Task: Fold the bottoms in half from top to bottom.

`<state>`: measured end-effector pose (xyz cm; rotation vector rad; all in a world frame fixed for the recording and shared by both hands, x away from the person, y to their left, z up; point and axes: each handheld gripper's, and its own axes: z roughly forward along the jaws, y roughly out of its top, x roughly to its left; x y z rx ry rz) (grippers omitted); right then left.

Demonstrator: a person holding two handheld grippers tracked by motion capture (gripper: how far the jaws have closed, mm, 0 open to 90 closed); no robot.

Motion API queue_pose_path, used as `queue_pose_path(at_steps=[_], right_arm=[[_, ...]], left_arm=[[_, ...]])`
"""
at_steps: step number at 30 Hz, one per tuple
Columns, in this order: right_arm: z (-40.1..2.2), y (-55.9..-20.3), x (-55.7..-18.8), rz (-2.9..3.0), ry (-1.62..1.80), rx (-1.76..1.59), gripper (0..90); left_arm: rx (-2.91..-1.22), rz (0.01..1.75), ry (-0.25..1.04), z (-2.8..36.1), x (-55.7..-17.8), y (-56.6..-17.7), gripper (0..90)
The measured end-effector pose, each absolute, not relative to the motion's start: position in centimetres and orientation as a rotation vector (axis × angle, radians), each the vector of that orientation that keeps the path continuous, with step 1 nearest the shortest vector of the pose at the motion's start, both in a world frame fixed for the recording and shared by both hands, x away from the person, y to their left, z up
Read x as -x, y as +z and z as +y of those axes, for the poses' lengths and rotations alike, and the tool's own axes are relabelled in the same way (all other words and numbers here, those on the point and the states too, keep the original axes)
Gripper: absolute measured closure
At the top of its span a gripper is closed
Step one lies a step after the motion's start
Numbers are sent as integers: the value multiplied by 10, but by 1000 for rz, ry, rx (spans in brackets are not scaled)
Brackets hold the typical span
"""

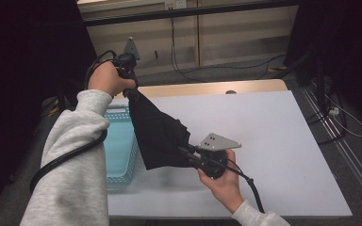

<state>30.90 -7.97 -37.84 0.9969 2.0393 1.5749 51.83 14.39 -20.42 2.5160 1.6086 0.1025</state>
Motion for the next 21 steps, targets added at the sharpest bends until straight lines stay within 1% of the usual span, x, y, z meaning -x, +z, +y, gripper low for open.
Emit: queue_pose_path(at_steps=[21], right_arm=[[-66, -366, -312, 2041, 1597, -954, 794]], left_arm=[[-2517, 1620, 139, 153, -518, -186, 823]])
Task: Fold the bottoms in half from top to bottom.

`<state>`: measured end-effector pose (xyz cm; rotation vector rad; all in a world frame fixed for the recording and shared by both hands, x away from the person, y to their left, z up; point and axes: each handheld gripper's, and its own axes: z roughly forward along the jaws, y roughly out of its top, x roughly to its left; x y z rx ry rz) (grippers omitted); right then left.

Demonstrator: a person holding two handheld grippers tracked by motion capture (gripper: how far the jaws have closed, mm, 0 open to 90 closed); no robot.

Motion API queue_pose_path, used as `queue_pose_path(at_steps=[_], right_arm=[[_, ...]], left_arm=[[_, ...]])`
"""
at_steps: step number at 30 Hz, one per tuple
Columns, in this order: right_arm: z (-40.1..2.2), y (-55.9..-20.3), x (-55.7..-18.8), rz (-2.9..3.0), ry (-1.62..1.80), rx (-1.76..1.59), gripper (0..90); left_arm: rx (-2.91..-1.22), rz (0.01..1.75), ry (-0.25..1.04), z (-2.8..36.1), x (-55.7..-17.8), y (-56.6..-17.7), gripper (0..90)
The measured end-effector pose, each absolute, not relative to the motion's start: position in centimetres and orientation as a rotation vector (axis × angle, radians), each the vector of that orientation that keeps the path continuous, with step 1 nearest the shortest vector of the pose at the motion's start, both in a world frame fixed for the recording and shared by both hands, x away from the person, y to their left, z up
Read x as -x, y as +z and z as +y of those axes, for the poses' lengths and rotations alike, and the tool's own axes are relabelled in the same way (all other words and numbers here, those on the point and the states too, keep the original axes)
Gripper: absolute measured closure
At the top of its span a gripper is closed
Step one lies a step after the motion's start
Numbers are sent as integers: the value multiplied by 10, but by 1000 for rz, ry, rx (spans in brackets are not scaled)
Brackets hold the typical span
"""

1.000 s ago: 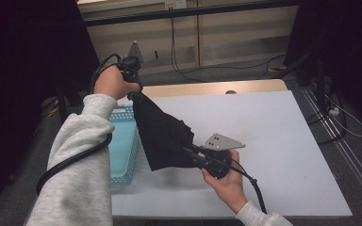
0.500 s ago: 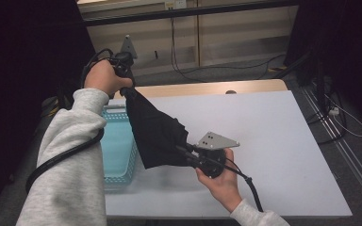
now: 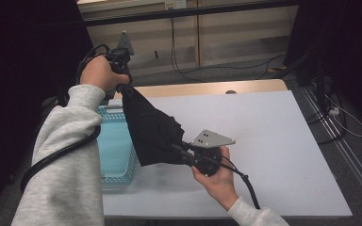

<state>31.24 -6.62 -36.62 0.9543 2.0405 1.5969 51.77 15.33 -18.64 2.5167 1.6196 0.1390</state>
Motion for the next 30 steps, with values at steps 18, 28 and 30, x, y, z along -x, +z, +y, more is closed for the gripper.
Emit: queue_pose_path(at_steps=[18, 28, 30], right_arm=[[-49, -359, -313, 2042, 1622, -925, 795], [-45, -358, -314, 2038, 1632, -922, 795], [-44, -359, -315, 2039, 1633, -920, 795]], left_arm=[[-2485, 1649, 148, 170, -517, -176, 823], [-2485, 1642, 158, 175, -517, -174, 823], [-2487, 1635, 160, 175, -517, -174, 823]])
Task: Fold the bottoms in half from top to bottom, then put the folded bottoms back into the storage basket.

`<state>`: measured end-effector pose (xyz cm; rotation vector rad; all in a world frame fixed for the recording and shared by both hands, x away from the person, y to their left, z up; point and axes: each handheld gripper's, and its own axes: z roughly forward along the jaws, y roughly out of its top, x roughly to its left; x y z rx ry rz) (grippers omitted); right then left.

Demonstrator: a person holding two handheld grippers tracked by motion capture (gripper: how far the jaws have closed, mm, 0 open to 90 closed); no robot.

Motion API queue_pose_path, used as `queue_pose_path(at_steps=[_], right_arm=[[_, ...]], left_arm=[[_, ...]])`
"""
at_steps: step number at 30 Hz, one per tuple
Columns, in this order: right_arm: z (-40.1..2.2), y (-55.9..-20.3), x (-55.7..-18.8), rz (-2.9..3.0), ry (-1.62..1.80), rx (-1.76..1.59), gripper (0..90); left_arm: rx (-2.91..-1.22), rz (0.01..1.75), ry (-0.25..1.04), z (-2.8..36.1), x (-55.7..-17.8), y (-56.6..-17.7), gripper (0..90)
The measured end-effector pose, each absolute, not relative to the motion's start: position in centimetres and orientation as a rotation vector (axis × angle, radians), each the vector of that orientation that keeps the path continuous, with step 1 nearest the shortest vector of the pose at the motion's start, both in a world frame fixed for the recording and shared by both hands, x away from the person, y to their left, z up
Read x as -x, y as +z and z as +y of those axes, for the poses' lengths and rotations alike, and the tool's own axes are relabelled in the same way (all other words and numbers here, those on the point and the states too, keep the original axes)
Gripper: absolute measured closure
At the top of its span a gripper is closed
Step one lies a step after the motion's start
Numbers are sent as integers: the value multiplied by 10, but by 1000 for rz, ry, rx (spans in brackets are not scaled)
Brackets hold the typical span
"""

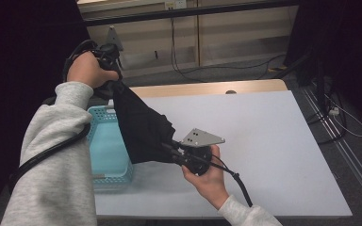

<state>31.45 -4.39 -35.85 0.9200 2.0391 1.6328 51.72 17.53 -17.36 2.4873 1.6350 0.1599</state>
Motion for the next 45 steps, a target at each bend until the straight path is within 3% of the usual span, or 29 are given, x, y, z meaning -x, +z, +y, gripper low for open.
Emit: queue_pose_path(at_steps=[21, 45], right_arm=[[-33, -357, -315, 2057, 1643, -909, 795], [-7, -348, -320, 2076, 1673, -853, 794]], left_arm=[[-2467, 1651, 174, 182, -514, -168, 823], [-2420, 1680, 211, 215, -513, -160, 823]])
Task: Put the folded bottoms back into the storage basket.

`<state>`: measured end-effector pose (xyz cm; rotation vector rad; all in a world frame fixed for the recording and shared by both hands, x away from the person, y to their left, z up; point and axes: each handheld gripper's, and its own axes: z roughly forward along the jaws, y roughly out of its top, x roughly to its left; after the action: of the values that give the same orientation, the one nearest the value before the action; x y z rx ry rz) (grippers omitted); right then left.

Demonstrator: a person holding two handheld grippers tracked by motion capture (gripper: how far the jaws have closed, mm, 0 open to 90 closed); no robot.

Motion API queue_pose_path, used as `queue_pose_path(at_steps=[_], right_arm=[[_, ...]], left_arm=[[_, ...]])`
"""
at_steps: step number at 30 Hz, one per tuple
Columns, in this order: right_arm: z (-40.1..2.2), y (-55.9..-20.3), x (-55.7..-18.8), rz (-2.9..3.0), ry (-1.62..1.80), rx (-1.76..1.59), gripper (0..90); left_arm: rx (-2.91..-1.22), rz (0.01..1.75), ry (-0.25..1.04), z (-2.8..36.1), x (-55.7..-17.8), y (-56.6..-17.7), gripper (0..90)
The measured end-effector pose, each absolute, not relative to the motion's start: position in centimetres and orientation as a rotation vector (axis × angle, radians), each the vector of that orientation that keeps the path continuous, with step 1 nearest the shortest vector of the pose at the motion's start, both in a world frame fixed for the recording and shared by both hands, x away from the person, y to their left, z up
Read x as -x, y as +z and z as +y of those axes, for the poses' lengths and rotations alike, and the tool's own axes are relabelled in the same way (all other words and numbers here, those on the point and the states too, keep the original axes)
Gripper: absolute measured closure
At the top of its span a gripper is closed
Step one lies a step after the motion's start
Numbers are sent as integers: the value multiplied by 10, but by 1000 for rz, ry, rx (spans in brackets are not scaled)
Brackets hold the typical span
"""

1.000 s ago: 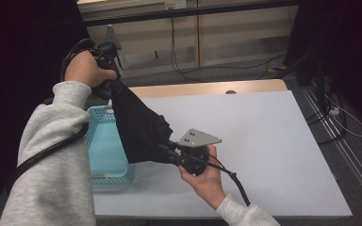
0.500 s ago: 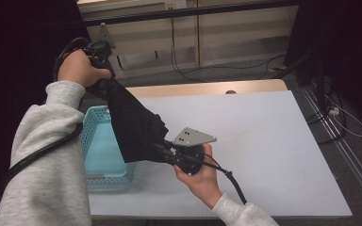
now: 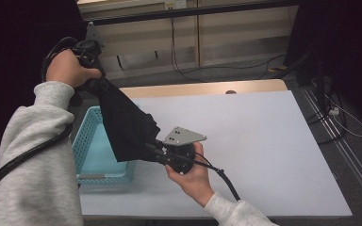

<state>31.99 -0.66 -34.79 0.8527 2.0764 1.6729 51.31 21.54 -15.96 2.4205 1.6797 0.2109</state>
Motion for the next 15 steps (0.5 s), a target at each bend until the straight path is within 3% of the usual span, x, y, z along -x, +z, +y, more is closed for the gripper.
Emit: queue_pose_path(at_steps=[15], right_arm=[[10, -345, -323, 2096, 1672, -824, 795]], left_arm=[[-2380, 1691, 223, 232, -516, -162, 823]])
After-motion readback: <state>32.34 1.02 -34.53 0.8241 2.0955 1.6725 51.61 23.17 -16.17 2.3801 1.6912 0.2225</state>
